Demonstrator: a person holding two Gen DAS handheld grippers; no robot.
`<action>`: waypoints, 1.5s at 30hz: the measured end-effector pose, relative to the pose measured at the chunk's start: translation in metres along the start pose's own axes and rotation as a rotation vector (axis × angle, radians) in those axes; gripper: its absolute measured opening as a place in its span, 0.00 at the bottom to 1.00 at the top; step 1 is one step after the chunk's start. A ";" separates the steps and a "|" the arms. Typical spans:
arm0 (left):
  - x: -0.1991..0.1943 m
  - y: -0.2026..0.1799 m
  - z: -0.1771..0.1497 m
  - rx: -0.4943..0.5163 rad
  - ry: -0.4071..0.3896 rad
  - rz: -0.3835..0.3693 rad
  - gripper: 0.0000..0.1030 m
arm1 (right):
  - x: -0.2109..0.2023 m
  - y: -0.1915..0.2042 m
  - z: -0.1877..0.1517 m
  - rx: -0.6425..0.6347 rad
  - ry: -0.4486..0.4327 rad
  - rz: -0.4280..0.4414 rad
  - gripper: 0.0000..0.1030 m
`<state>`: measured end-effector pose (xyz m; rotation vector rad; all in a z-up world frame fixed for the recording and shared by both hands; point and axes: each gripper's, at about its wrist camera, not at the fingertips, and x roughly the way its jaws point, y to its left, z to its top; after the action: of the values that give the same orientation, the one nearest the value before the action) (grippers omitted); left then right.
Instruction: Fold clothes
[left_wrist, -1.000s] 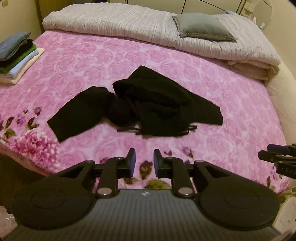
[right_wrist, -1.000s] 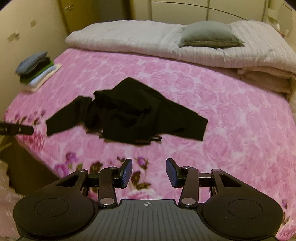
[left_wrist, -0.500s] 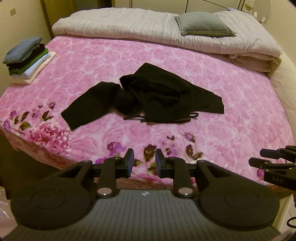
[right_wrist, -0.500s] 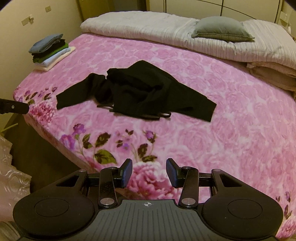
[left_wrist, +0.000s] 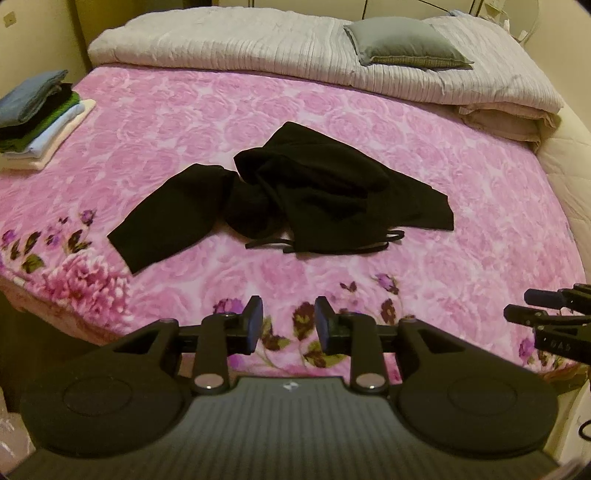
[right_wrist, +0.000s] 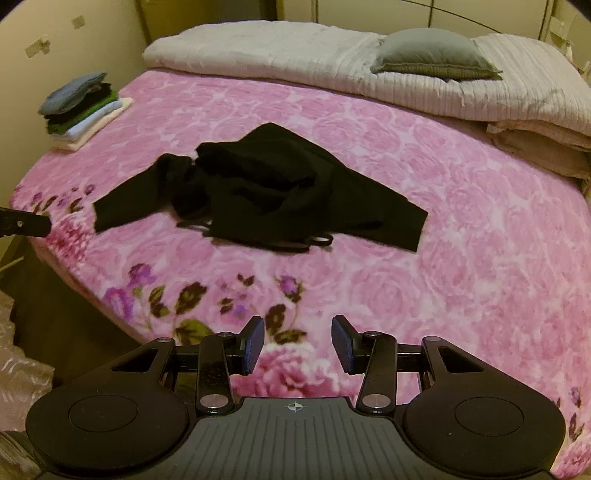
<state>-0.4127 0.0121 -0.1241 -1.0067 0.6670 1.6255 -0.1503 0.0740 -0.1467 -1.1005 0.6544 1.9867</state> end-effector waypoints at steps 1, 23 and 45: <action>0.009 0.009 0.005 0.011 0.005 -0.010 0.25 | 0.006 0.000 0.004 0.005 0.001 -0.012 0.43; 0.216 0.154 0.086 0.214 0.154 -0.084 0.34 | 0.183 0.110 0.057 -0.100 0.153 -0.174 0.43; 0.319 0.137 0.089 0.217 0.049 -0.047 0.04 | 0.325 0.117 0.062 -0.648 0.022 -0.162 0.08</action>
<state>-0.5950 0.2018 -0.3679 -0.8989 0.8280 1.4570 -0.3852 0.1711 -0.3881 -1.4919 -0.0954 2.0946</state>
